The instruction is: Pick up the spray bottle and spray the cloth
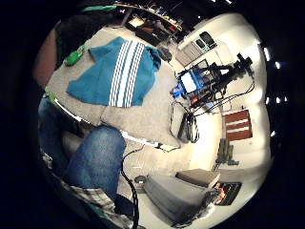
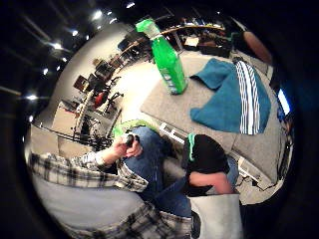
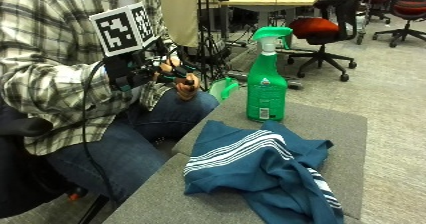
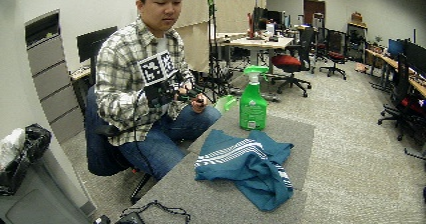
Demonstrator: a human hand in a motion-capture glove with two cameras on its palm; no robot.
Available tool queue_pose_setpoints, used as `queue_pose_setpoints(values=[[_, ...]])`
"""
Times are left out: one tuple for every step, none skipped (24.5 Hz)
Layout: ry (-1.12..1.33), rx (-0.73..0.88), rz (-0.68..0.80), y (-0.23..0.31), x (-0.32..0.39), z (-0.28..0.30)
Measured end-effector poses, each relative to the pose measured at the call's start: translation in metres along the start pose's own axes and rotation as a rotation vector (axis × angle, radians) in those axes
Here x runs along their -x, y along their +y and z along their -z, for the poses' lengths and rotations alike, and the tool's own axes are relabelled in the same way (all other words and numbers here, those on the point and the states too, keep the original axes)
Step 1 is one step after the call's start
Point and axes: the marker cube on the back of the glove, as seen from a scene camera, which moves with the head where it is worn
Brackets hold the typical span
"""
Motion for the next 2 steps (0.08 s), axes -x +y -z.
queue_pose_setpoints(values=[[-0.002,0.007,-0.008,0.0009,-0.0023,-0.0014],[-0.002,0.010,-0.012,0.0012,-0.0036,-0.0020]])
